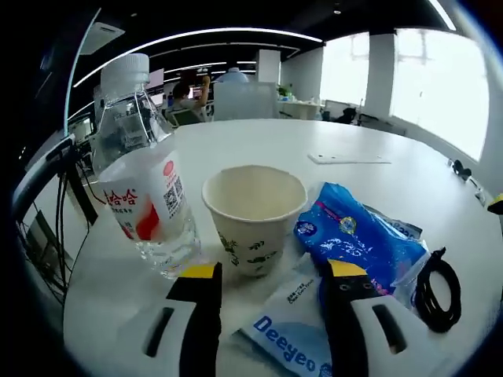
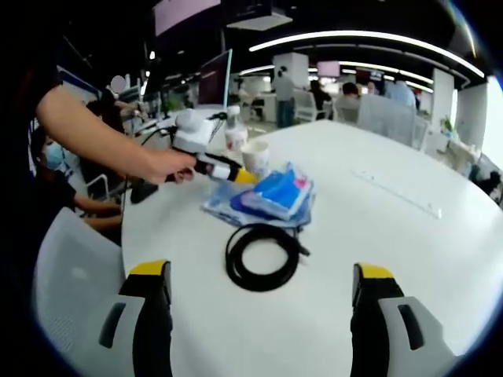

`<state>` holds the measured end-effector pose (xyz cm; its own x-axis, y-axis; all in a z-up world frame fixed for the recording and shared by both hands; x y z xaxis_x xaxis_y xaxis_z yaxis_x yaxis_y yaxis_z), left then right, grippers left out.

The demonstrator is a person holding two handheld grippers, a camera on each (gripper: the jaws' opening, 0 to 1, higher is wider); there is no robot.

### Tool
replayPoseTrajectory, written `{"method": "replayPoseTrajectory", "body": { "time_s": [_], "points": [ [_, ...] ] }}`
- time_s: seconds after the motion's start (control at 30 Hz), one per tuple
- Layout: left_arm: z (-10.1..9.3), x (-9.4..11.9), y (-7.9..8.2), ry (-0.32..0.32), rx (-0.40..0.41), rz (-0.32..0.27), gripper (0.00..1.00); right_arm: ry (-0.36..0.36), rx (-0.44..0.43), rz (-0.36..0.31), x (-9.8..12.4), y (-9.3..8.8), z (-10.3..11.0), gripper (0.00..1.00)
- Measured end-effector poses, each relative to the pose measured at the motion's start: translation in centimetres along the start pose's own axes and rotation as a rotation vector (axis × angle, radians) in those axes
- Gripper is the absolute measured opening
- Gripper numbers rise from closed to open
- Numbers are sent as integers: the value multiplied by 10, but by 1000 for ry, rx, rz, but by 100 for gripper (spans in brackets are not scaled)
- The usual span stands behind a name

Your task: Arrange the tabletop items into an orderly group along one side of the table until the central work area is clear of visible clutter.

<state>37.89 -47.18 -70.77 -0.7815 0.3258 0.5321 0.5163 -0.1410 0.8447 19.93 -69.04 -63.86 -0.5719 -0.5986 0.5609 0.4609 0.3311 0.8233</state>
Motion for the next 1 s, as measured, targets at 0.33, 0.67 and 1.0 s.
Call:
{"method": "replayPoseTrajectory", "body": {
  "time_s": [0.33, 0.67, 1.0],
  "points": [
    [-16, 11, 1, -36, -6, -9, 50, 7, 2, -10, 1, 2, 4, 93],
    [-20, 24, 5, -46, -32, -18, 50, 15, 16, -25, 4, 8, 8, 92],
    [-29, 36, 9, -72, -69, -23, 49, 20, 32, -39, 8, 13, 15, 92]
  ]
}}
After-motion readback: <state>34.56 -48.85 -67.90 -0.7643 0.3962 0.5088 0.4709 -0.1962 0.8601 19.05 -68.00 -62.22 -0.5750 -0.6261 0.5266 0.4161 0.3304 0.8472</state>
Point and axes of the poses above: the point that each gripper's makers call its tool centre point, and the gripper's own axes: x roughly backward along the fingers, z roughly to its left, y roughly out of its top, the point moved 1 cm from there along x, roughly backward along the fingers, and after that the axes turned 1 degree about y, right-handed, at the moved point
